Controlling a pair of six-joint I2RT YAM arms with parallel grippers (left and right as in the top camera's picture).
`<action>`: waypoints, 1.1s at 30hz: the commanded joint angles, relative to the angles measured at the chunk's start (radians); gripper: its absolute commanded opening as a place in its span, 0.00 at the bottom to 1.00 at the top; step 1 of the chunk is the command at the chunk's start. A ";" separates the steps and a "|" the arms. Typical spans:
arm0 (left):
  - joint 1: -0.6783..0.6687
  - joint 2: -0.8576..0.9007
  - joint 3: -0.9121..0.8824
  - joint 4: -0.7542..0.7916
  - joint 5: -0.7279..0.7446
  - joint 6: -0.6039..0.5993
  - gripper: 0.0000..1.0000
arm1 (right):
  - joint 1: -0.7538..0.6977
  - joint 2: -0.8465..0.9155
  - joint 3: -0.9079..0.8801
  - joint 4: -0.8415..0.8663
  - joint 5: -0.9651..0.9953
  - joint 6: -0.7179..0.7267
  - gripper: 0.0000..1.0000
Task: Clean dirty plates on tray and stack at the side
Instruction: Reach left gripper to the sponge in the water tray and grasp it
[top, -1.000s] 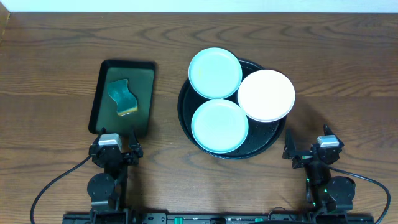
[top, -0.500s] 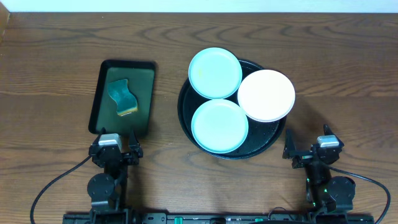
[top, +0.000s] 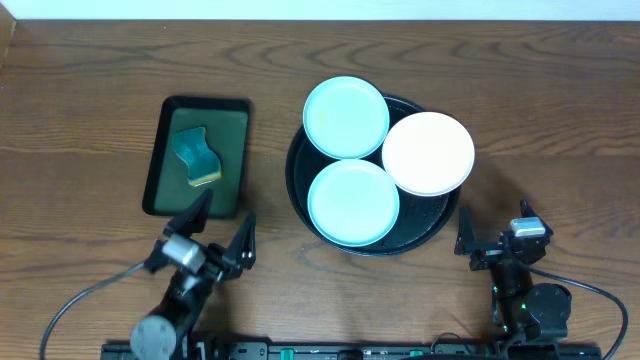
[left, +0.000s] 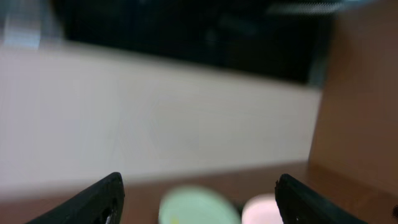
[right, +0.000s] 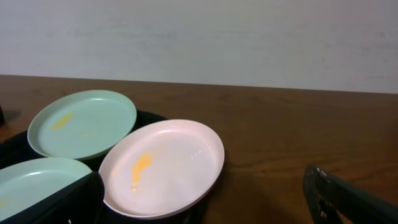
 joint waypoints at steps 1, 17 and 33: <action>-0.002 -0.006 0.010 0.101 0.037 -0.030 0.78 | -0.002 -0.005 -0.001 -0.004 0.010 -0.012 0.99; -0.002 0.688 0.782 -0.695 -0.087 0.167 0.78 | -0.002 -0.005 -0.001 -0.004 0.010 -0.012 0.99; 0.040 1.349 1.475 -1.306 -0.431 0.038 0.78 | -0.002 -0.005 -0.001 -0.004 0.010 -0.012 0.99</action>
